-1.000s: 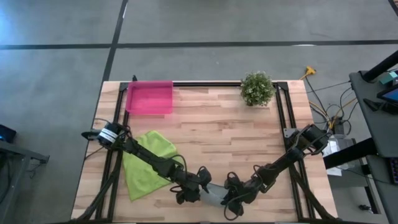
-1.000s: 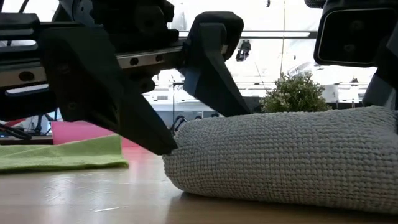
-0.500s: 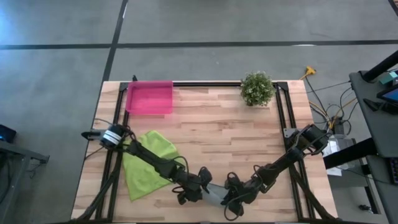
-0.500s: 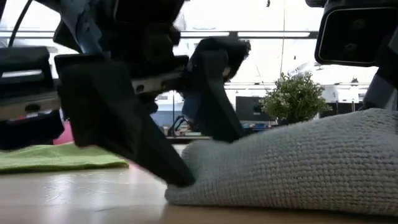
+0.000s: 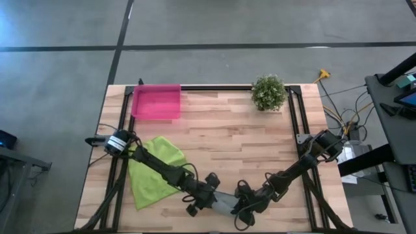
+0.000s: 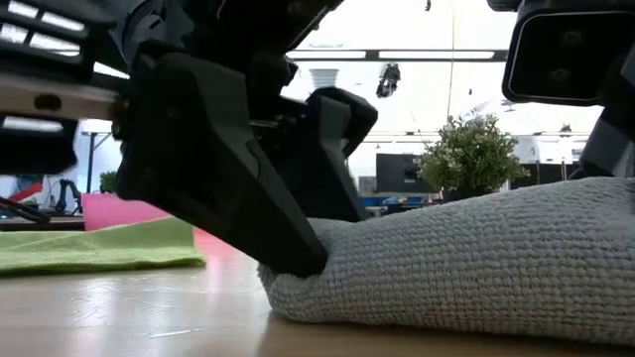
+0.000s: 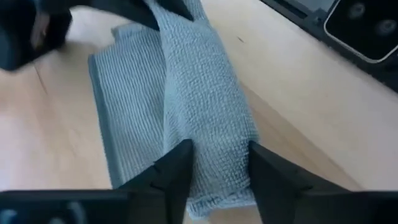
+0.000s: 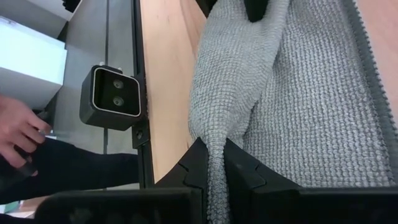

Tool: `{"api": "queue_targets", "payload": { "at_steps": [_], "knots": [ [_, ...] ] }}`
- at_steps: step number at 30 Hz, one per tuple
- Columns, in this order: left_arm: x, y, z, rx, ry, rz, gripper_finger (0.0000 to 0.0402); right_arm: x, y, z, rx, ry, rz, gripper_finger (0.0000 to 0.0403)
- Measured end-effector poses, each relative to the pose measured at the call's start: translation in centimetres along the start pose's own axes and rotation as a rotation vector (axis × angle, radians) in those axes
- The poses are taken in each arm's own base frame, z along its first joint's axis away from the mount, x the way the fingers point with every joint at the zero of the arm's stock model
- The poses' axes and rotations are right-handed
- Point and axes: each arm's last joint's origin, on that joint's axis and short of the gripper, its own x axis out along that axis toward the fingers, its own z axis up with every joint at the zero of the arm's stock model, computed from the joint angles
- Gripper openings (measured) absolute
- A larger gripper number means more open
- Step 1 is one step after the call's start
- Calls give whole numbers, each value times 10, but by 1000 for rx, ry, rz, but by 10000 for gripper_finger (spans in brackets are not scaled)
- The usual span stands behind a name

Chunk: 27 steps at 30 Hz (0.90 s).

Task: Roll microfiber towels into tight, uniform cylinder then place into a basket
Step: Roll the blue microfiber cloth

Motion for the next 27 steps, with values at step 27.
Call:
{"api": "queue_targets", "payload": {
  "at_steps": [27],
  "knots": [
    [1,5,-15,-734,79,-233,8,-2,-6,-1,159,8,-14,23]
  ]
}}
